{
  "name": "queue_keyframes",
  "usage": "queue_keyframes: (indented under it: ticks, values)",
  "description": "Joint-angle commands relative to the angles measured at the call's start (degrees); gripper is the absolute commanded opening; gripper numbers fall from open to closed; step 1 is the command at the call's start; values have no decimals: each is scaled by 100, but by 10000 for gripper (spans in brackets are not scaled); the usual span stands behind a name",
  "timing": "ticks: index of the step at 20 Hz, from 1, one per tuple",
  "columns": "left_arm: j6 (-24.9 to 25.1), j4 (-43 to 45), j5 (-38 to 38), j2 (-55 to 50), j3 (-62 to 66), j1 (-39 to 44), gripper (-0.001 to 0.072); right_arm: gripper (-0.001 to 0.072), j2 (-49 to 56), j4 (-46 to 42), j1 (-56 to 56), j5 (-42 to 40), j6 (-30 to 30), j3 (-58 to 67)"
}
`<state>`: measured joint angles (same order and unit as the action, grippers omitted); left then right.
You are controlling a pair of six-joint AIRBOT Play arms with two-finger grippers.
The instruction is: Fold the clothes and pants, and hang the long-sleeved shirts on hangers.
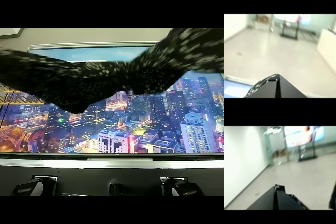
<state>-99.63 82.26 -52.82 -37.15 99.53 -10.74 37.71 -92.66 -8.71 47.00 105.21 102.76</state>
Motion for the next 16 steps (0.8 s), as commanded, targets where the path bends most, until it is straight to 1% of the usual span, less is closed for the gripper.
queue_keyframes:
  ticks: [1,4,8,9,12,13,15,16]
  values:
    - [-1097,1641,4,737,76,0,17,17,-713,-1681,4,9,1019,85]
    - [-1097,1615,-2,697,24,0,17,17,-520,-1902,4,-557,1174,85]
    - [-1084,1029,444,144,-470,2,17,17,457,-1906,4,-1119,1443,85]
    - [-957,850,553,-120,-605,2,17,17,831,-1974,4,-1235,1445,85]
    - [-376,407,745,-1224,-835,39,17,17,2144,-2061,7,-1508,1556,85]
    - [-363,404,737,-1674,-855,92,18,17,2638,-2131,7,-1585,1862,85]
    - [-321,402,761,-2531,-852,234,19,17,3539,-2352,7,-1775,2730,85]
    - [-192,391,813,-2981,-852,328,19,17,3993,-2374,9,-1825,3176,85]
